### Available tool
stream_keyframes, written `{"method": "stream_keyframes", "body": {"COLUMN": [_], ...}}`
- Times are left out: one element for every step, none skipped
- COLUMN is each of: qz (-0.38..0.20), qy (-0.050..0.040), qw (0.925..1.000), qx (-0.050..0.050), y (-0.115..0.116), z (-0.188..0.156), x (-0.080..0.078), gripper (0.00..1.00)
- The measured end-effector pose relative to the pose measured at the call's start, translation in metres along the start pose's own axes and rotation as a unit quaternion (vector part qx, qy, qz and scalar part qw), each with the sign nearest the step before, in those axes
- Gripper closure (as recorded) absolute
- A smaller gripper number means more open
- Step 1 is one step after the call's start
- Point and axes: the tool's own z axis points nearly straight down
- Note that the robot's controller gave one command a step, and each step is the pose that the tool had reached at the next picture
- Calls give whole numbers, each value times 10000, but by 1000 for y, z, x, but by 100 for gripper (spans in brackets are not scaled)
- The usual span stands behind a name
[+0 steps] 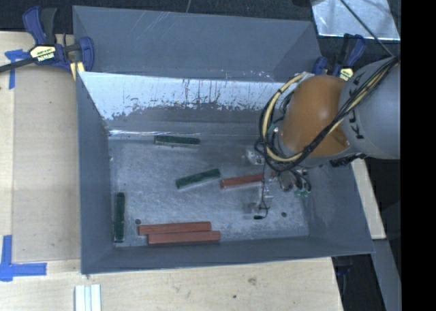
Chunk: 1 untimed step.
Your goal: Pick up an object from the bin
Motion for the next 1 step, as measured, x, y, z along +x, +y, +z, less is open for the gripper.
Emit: {"method": "stream_keyframes", "body": {"qz": [-707], "qy": [14], "qw": [9975], "qx": [-4], "y": [-6], "z": [8], "x": [-28], "gripper": [100]}}
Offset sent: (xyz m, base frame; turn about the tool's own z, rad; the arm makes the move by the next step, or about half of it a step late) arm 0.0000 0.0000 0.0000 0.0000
